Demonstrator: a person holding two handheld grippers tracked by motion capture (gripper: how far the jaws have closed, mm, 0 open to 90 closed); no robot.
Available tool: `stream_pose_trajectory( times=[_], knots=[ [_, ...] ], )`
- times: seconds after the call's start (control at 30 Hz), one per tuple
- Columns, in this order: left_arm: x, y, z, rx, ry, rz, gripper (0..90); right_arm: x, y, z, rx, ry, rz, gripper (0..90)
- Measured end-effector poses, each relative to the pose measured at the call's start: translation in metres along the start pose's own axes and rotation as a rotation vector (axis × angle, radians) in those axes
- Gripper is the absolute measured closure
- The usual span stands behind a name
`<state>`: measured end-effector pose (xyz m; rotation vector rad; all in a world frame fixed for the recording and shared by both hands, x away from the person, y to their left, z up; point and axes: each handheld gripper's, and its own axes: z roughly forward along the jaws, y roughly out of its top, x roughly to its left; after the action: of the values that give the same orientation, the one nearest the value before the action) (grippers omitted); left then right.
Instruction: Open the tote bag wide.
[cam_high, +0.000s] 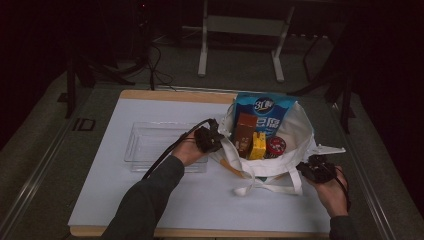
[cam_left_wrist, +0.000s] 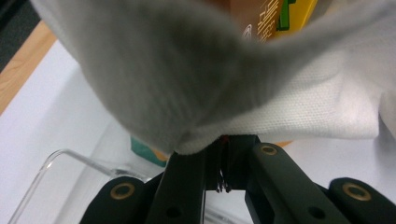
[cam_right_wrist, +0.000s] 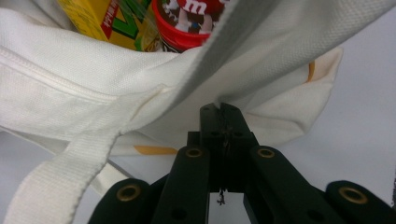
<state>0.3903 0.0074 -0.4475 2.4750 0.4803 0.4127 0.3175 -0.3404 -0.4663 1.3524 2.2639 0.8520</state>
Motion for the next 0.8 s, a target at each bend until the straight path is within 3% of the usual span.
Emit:
stream_pose_trajectory(
  times=[0.17, 0.47, 0.7, 0.8],
  knots=[
    [-0.002, 0.001, 0.009, 0.024, -0.005, 0.007, 87.5, -0.002, -0.003, 0.004, 0.012, 0.000, 0.005, 89.7],
    [0.004, -0.002, 0.022, 0.075, -0.002, -0.035, 87.6, -0.005, -0.012, 0.018, 0.036, -0.001, 0.041, 89.7],
    [0.011, -0.008, 0.028, 0.096, -0.013, -0.081, 87.7, -0.007, -0.016, 0.029, 0.055, -0.006, 0.061, 89.7],
    [0.011, -0.008, 0.027, 0.090, -0.014, -0.082, 87.6, -0.007, -0.016, 0.031, 0.061, -0.005, 0.068, 89.6]
  ],
)
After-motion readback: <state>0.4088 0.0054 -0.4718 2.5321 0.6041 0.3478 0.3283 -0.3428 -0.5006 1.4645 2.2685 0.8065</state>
